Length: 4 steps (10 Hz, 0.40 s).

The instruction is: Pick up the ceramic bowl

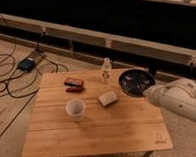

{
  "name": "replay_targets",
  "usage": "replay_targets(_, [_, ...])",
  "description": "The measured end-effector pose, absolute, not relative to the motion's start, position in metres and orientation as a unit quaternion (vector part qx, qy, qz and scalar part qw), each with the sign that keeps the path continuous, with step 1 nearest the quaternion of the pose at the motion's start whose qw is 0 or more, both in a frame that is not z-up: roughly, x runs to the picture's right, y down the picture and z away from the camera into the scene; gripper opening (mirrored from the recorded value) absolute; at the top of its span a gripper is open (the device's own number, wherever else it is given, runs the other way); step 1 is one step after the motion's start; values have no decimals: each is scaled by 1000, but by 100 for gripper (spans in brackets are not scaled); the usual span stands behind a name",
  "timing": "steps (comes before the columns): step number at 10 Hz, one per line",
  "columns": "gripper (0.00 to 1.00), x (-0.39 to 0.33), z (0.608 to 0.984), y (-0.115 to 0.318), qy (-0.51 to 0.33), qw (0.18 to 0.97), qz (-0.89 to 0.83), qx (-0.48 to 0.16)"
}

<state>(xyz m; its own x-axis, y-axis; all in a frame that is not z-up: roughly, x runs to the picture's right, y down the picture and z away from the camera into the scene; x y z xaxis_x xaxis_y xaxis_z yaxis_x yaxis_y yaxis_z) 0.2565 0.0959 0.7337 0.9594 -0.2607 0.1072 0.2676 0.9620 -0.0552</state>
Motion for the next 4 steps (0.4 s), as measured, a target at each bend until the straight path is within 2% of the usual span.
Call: replay_targets(4, [0, 255, 734, 96, -50, 989, -135, -35])
